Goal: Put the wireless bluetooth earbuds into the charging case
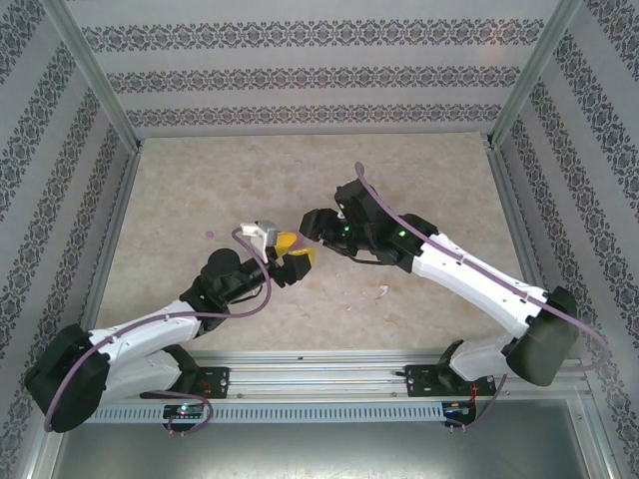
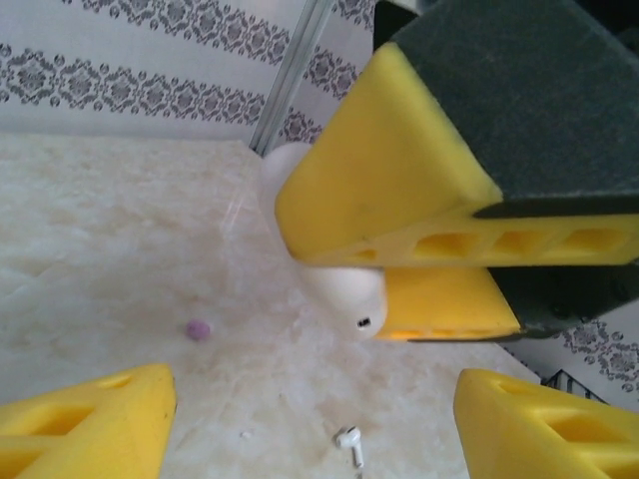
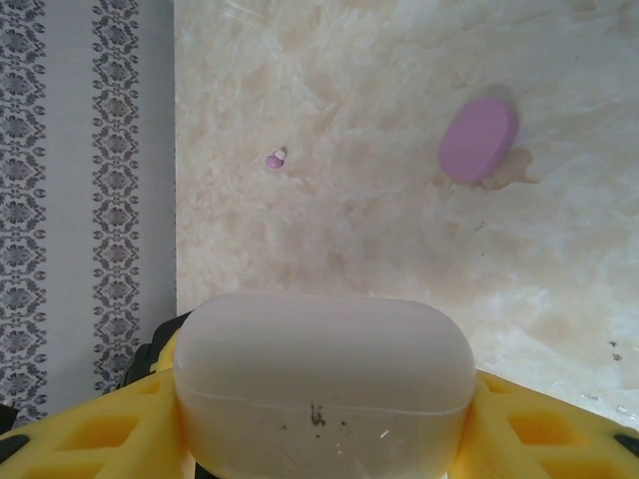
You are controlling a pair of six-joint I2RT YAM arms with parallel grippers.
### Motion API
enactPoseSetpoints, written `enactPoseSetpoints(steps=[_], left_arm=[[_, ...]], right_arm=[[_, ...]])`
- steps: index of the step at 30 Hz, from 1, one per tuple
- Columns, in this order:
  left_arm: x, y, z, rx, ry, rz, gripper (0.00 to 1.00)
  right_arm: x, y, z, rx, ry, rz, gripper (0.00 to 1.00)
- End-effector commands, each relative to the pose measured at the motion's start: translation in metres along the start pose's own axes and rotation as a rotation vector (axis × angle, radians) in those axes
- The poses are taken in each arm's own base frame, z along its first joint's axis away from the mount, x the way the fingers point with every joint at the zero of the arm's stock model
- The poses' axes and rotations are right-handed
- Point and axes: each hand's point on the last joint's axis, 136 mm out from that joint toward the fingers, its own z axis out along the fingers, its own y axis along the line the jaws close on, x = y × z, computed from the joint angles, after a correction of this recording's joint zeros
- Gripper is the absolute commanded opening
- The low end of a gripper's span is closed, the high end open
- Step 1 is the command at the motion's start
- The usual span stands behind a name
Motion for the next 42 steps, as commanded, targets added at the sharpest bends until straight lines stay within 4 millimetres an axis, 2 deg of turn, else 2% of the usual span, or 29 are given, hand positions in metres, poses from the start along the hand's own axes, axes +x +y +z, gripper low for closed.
enactPoseSetpoints(steps=[1,14,25,31,34,38,42], left_arm=[[-0.042,-0.020,0.004,0.066,-0.160,0.004,0.70],[-0.050,-0.022,0.023,0.107,-0.196,-0.061,0.54],[-0.057,-0.024,0.026,0.118,-0.223,-0.083,0.15],[-0.060,-0.023,0.020,0.104,-0.222,-0.096,0.09],[-0.060,-0.019,0.015,0.079,-0.211,-0.114,0.07],[-0.065,-0.014,0.007,0.059,-0.184,-0.161,0.04],[-0.075,-0.018,-0.003,0.094,-0.147,-0.207,0.03]], right_arm=[[-0.003,0.003,-0.008,-0.032,-0.010,0.027,0.51],[0.002,0.005,-0.011,-0.069,0.005,0.043,0.52],[0.005,0.011,-0.012,-0.106,0.014,0.030,0.56],[0.004,0.017,-0.016,-0.156,0.002,0.007,0.64],[0.000,0.025,-0.027,-0.201,-0.012,-0.030,0.72],[-0.008,0.030,-0.056,-0.240,-0.067,-0.117,0.77],[-0.020,0.021,-0.085,-0.273,-0.146,-0.175,0.77]])
